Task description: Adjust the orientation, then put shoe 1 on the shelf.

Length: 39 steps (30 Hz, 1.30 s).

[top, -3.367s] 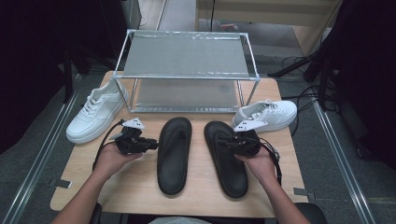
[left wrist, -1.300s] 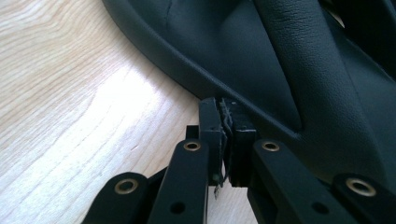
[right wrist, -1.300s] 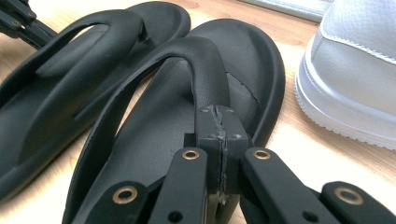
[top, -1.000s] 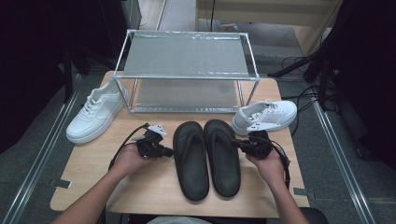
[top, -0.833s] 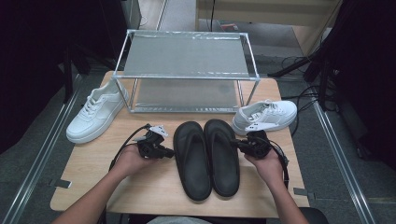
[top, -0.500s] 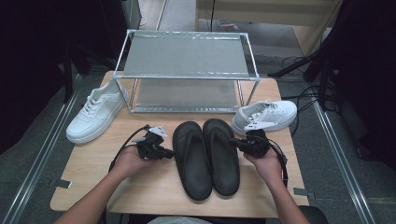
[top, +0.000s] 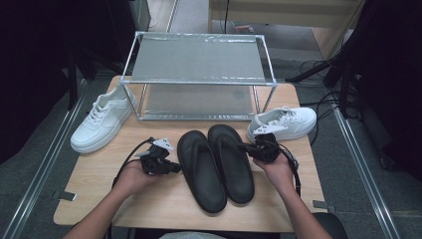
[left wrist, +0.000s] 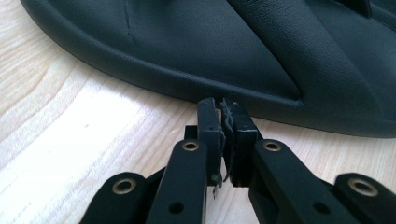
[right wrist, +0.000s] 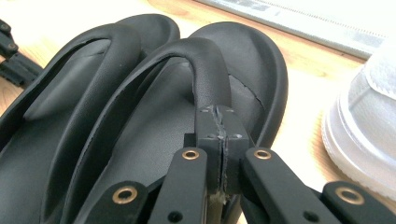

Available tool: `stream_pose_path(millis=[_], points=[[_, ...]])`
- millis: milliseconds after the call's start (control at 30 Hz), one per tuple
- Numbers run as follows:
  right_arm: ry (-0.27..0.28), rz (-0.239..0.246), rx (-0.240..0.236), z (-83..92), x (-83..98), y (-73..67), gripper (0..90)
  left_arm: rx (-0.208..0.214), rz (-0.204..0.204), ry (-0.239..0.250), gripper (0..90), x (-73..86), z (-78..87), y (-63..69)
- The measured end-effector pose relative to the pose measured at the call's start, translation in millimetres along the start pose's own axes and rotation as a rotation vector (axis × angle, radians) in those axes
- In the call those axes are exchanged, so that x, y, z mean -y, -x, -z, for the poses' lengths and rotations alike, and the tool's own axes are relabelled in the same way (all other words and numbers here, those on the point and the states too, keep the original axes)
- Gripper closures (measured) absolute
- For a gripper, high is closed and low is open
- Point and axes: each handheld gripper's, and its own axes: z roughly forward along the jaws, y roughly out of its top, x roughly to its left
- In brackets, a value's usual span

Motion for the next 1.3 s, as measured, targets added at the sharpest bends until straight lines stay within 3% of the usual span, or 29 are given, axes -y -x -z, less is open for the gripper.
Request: stream_pose_path(millis=[133, 367, 467, 600, 700, 867, 1300], points=[[0.005, 0.006, 0.002, -4.5, -3.4, -1.2, 89.5, 0.0, 0.007, 0.002, 86.9, 3.9, 2.4, 1.2], [0.029, -0.002, 0.019, -6.2, -8.0, 2.6, 75.7, 0.001, 0.032, 0.03, 81.5, 8.4, 10.4, -2.3], [0.051, -0.02, 0.016, -2.0, -9.4, 6.3, 69.4, 0.002, 0.049, 0.057, 74.2, 9.1, 15.7, -3.9], [0.102, -0.025, 0.001, 5.2, -10.2, 5.9, 62.3, -0.043, 0.049, 0.098, 60.6, 11.4, 21.9, -7.6], [0.103, -0.032, -0.006, 7.6, -9.3, 4.3, 57.5, -0.059, 0.068, 0.114, 54.0, 13.5, 26.3, -13.0], [0.138, -0.032, -0.044, 10.7, -7.1, -3.4, 54.9, -0.071, 0.089, 0.135, 46.9, 17.1, 32.3, -18.5], [0.112, 0.019, -0.103, 2.1, -4.6, -33.1, 48.5, -0.074, 0.117, 0.145, 41.7, 20.9, 36.4, -25.5]])
